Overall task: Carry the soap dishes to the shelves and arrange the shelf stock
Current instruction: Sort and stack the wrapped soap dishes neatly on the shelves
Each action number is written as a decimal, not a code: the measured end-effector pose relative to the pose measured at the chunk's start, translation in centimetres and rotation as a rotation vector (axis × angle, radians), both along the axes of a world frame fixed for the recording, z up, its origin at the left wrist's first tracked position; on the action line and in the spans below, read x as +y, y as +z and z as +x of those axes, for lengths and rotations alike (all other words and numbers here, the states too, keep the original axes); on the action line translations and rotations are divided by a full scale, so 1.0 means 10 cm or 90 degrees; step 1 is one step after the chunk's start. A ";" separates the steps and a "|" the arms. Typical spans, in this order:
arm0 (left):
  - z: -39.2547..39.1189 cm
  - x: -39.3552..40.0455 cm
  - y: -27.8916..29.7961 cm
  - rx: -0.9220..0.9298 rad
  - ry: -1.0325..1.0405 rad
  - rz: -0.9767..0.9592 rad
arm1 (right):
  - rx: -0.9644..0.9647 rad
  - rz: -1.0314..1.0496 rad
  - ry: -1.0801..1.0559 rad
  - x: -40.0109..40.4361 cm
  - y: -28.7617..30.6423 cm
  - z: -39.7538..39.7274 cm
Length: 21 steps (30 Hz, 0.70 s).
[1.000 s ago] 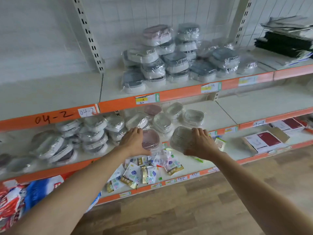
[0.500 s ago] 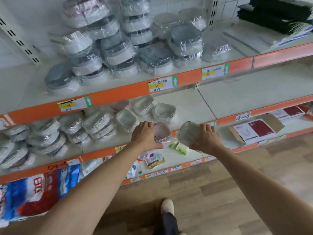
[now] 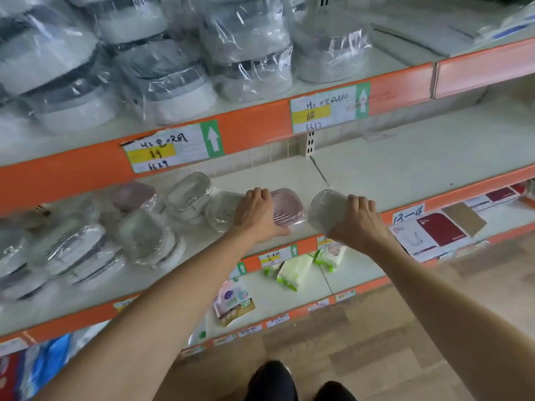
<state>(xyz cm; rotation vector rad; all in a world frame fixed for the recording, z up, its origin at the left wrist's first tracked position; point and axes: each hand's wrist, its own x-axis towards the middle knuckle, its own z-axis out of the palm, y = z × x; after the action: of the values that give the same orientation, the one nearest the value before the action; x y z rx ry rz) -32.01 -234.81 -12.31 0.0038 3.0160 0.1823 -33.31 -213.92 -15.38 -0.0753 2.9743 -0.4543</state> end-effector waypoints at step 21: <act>-1.44 -0.02 -0.87 0.014 0.038 -0.051 | 0.063 -0.018 0.113 0.04 -0.86 -1.10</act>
<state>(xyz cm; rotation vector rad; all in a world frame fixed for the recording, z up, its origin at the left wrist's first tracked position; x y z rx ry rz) -46.41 -234.97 -21.02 -0.0930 3.0447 0.0681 -44.36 -213.51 -24.02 -0.3721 3.0213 -0.4841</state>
